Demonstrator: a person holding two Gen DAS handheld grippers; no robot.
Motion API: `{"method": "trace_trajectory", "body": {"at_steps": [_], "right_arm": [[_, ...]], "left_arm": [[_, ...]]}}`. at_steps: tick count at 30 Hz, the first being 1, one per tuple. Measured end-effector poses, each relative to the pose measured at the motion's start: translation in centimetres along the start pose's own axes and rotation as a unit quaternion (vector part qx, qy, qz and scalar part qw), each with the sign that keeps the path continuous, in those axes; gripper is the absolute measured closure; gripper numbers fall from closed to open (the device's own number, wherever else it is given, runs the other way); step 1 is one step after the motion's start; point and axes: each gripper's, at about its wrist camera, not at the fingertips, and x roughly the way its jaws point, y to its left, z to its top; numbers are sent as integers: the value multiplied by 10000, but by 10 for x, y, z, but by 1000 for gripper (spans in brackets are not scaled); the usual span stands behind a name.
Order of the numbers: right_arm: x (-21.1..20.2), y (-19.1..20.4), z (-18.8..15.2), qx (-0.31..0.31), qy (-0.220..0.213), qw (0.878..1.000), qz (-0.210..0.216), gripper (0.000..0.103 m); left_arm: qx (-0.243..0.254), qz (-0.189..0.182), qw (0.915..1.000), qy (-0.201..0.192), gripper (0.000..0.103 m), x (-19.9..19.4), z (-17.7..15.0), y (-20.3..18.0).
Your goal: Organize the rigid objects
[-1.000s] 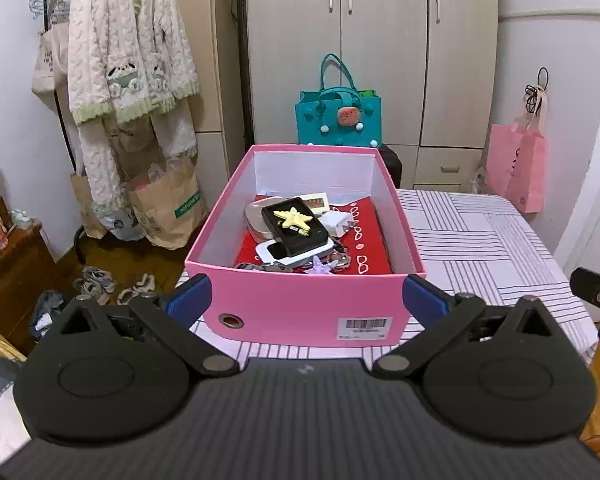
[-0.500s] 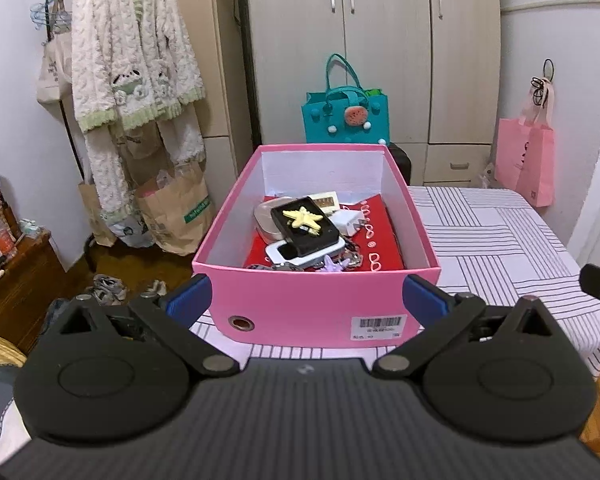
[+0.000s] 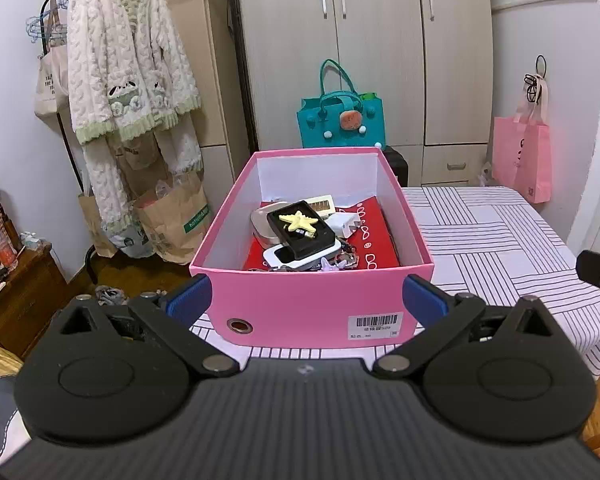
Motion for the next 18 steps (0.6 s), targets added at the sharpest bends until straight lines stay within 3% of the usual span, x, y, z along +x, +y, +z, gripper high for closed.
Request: {"method": "trace_trajectory", "body": {"at_steps": [18], "right_arm": [[5,-7,-3,23,16,9997,-233,0]], "left_arm": [[-100,-58,9999,-17,0,1,-1,4]]}}
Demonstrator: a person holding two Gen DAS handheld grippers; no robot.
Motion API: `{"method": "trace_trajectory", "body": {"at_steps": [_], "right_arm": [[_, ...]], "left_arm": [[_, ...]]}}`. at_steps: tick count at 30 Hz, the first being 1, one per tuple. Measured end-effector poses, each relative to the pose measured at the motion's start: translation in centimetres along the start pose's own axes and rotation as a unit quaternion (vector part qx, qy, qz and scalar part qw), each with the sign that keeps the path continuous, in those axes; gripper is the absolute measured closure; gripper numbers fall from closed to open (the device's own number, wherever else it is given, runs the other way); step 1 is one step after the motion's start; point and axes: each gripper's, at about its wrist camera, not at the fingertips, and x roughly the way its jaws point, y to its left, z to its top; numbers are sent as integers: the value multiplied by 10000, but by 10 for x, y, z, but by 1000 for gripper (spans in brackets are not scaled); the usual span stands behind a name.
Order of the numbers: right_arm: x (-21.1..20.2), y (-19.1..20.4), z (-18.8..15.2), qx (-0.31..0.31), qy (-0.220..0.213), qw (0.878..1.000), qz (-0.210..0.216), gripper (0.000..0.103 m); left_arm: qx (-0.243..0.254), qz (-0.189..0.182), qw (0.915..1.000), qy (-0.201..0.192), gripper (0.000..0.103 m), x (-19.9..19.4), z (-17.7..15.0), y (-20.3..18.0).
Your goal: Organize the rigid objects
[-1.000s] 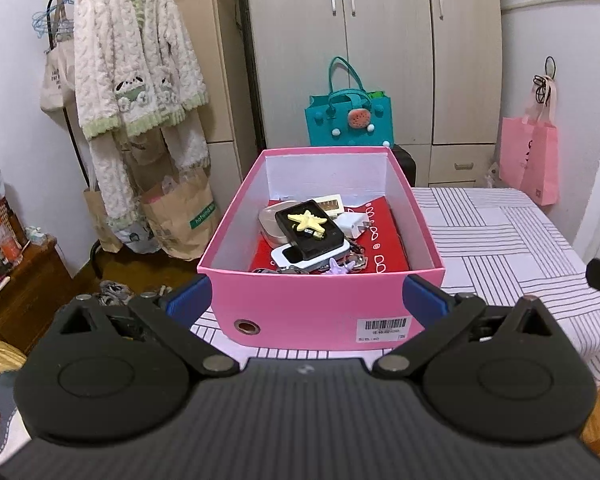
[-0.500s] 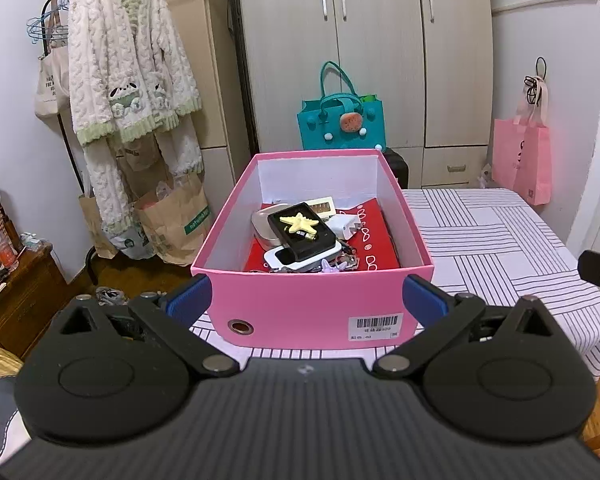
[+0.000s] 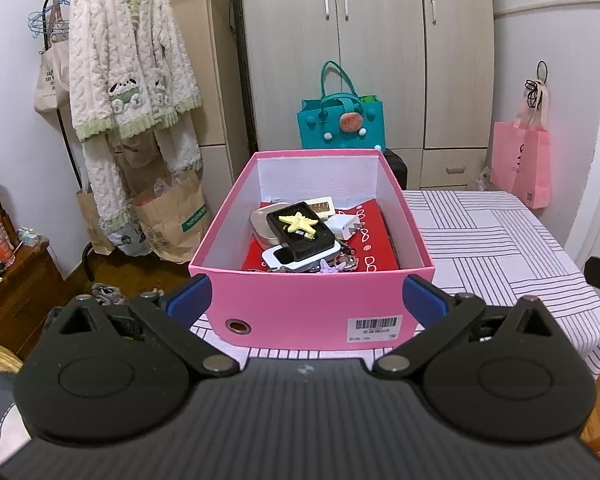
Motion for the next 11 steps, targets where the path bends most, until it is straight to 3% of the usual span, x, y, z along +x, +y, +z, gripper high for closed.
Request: {"method": "trace_trajectory", "body": {"at_steps": [11], "right_arm": [[-1,2,-1,-51,9,10000,-9,0]], "left_arm": [[39,49,10000,-32,0,1,-2,-2]]}}
